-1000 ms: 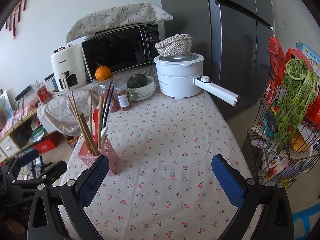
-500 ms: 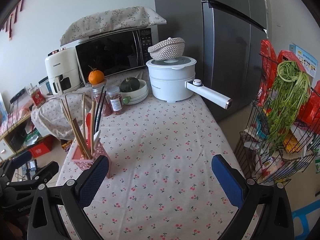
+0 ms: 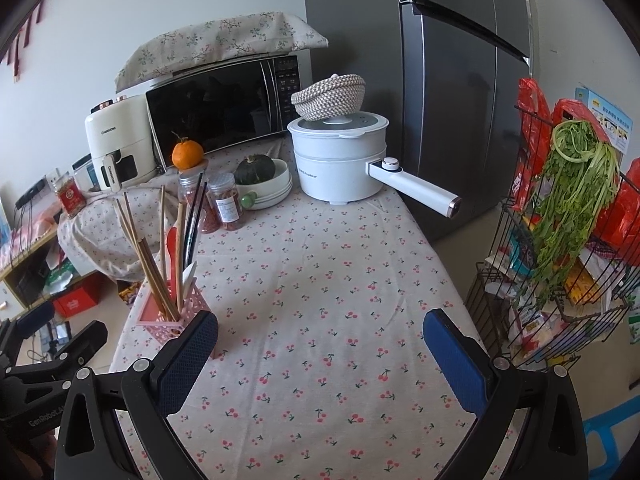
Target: Organize utensils
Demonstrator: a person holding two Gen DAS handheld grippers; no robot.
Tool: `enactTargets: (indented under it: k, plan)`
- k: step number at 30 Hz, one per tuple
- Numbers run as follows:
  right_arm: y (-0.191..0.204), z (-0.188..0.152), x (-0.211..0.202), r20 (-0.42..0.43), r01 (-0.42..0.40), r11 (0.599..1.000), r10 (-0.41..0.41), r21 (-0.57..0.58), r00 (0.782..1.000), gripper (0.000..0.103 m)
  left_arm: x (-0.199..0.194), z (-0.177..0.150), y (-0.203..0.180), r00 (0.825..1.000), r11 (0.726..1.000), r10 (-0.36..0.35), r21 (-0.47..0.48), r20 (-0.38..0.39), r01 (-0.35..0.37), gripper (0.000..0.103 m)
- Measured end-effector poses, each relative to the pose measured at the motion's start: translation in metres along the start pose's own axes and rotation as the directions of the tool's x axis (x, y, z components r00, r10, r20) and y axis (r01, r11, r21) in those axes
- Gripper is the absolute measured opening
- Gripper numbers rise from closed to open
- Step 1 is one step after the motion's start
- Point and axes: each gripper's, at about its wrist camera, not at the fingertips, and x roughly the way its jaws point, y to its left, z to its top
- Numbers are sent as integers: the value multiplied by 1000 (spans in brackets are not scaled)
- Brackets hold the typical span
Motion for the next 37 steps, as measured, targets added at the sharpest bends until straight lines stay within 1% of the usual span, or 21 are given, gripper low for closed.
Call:
enactTargets:
  k: [33, 37]
  plan:
    - [0, 0, 6, -13, -1, 1000, 1, 5, 1000, 103, 0, 1, -1, 1000, 1000, -6, 3, -6, 6, 102]
    - [-1, -1, 6, -17, -4, 1000, 4, 10, 1000, 103, 0, 2, 1, 1000, 1000, -10, -11, -9, 10, 102]
